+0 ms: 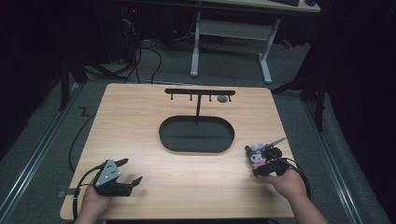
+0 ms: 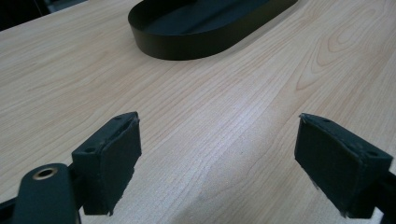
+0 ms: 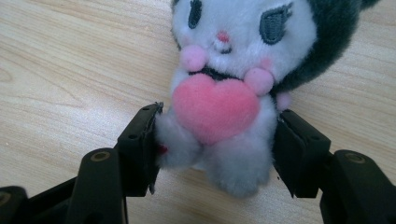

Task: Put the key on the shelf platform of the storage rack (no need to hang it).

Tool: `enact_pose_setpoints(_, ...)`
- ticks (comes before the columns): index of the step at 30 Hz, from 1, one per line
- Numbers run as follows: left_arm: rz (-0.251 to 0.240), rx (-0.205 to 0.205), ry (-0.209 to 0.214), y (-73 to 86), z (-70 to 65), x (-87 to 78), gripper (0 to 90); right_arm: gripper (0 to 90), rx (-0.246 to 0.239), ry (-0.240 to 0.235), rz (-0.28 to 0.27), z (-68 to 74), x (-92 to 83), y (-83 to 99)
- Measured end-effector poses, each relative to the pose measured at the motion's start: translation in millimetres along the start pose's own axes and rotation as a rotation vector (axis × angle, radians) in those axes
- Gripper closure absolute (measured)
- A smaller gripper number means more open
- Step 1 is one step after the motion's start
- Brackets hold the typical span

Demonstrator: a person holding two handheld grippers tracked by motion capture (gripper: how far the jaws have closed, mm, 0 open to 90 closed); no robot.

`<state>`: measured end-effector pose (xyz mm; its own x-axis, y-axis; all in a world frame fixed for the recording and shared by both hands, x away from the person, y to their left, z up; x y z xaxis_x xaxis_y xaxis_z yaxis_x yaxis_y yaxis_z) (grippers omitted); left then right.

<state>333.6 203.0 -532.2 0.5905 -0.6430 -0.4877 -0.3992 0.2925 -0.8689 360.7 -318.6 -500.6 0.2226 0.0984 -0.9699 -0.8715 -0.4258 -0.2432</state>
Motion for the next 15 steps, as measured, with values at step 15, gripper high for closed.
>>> enact_pose_setpoints(15, 0.004, 0.000, -0.001, 0.7, -0.4, -0.4, 15.2, 42.7, -0.021, 0.025, -0.021, 1.3, -10.2, -1.2)
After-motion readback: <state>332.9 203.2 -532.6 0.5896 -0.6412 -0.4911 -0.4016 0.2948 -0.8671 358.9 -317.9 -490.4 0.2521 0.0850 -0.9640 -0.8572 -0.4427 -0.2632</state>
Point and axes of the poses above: each handheld gripper's, and its own axes: x roughly forward along the jaws, y roughly out of its underside, z roughly to its left, the point moved 2 cm from there along x, roughly forward along the jaws, and after that the axes turned 12 degrees about -x, right-handed, at the moved point
